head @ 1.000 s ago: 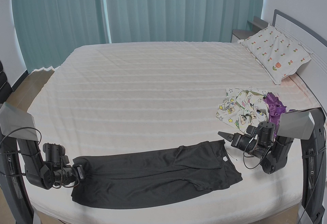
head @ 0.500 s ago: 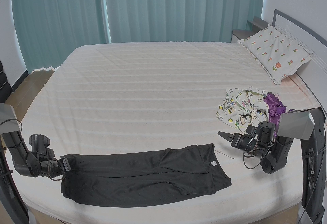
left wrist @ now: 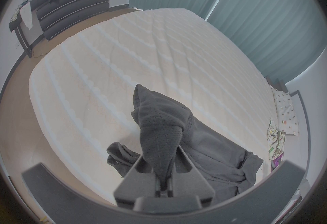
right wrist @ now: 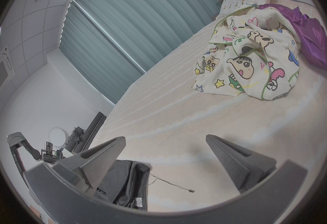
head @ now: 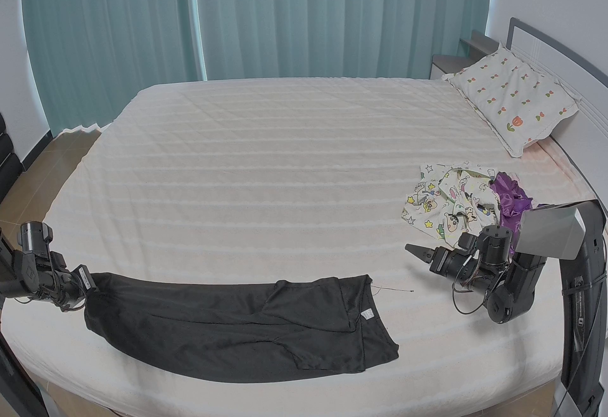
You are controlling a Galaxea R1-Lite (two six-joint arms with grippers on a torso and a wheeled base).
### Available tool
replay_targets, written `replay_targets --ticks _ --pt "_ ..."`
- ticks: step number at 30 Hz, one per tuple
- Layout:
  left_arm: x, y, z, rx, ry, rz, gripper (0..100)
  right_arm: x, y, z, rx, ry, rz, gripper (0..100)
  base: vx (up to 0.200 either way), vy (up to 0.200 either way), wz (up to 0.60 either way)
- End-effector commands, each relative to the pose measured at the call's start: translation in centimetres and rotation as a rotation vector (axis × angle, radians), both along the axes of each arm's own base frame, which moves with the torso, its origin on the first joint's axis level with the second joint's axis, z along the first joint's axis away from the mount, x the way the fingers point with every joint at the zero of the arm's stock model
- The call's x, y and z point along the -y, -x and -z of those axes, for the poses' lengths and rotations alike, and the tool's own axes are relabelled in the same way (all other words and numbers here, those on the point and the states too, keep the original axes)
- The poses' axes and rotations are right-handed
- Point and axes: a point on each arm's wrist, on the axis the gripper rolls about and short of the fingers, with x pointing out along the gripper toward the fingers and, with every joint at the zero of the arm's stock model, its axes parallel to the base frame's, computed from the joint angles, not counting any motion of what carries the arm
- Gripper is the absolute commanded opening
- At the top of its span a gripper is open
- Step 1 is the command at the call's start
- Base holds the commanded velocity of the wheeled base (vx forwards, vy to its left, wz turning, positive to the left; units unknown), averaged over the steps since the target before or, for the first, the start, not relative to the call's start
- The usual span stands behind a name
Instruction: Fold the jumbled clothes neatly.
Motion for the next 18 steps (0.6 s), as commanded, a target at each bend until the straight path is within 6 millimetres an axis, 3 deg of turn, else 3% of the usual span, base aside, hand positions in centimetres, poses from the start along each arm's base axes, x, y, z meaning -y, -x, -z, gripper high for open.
replay_targets --ticks 1,2,3,6,7,10,11,18 --pt "1.5 0.2 -1.4 0.037 -0.001 0.019 0 0.0 0.1 -0.1 -0.002 0.0 -0.001 100 0.0 0.0 0.0" --pt "1.5 0.2 -1.4 0.037 -0.001 0.019 0 0.0 0.1 -0.1 -0.002 0.0 -0.001 100 0.0 0.0 0.0" --pt "3.7 0.3 -1.8 0.035 0.02 0.044 0 -0.1 0.2 0.0 -0.005 -0.001 -0.006 100 0.0 0.0 0.0" --pt "5.7 0.6 -1.9 0.021 0.008 0.059 0 -0.1 0.3 -0.1 -0.003 -0.001 -0.006 100 0.0 0.0 0.0" --pt "6.7 0.5 -2.0 0.016 0.003 0.065 0 0.0 0.4 -0.1 -0.006 0.0 -0.006 100 0.0 -0.2 0.0" --pt "6.7 0.5 -2.0 0.016 0.003 0.065 0 0.0 0.4 -0.1 -0.006 0.0 -0.006 100 0.0 -0.2 0.0" --pt "9.8 0.2 -2.2 0.016 0.002 0.063 0 0.0 0.5 -0.2 0.007 -0.002 -0.006 100 0.0 -0.2 0.0" --pt "12.9 0.9 -2.1 -0.041 0.0 0.155 0 -0.2 0.7 -0.2 0.007 -0.003 -0.012 100 0.0 -0.2 0.0"
